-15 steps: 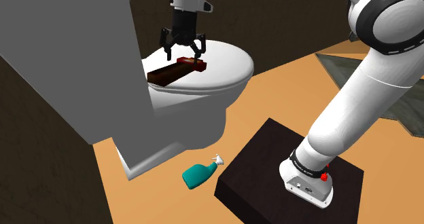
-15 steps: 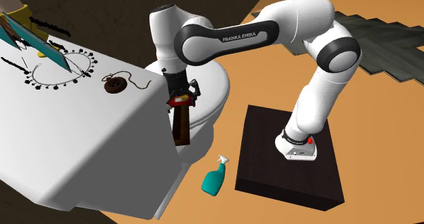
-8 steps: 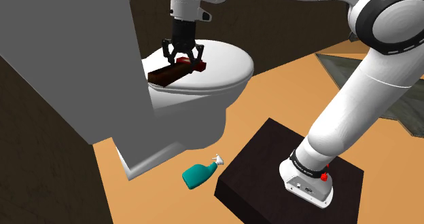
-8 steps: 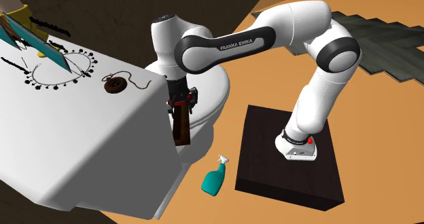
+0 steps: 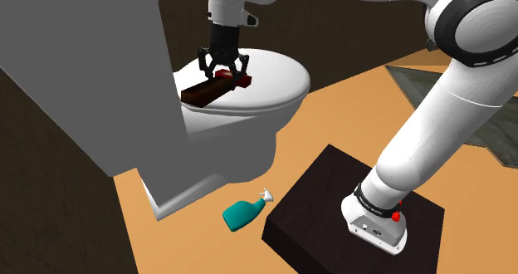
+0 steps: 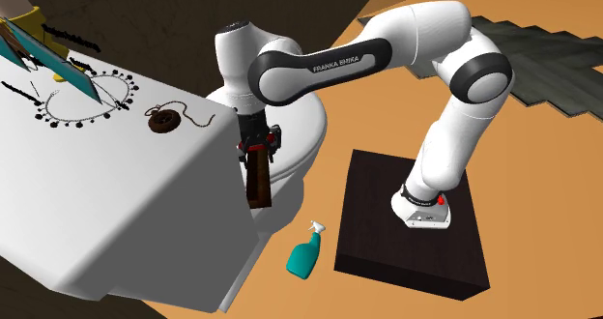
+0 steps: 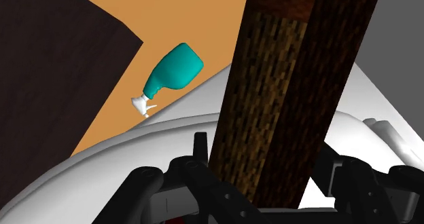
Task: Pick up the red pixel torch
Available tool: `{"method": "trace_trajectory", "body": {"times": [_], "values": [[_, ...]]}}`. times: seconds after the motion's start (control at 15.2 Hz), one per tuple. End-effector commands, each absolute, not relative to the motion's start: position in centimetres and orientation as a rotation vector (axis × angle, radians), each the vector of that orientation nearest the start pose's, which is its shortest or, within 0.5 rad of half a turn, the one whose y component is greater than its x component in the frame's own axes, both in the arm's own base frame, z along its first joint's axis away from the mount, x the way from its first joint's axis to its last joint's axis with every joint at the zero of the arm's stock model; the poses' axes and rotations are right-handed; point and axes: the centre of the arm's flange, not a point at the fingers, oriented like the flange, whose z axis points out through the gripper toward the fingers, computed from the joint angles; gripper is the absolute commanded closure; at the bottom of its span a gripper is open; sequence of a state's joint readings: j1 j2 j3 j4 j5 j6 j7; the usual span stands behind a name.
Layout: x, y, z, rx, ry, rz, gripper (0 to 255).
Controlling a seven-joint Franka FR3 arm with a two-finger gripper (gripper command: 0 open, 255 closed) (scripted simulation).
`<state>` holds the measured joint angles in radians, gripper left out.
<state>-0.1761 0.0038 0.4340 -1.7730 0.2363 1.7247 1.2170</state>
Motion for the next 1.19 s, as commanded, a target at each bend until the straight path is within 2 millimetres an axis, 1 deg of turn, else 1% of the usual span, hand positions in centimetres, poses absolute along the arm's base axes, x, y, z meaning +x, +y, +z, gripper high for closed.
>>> {"method": "trace_trajectory", "body": {"times": [0.0,0.99,1.12], "values": [[53.5,16.3,54.2,-2.622,1.435,0.293,255],[53.5,16.3,62.2,-2.622,1.435,0.293,255],[53.5,16.3,62.2,-2.622,1.435,0.293,255]]}}
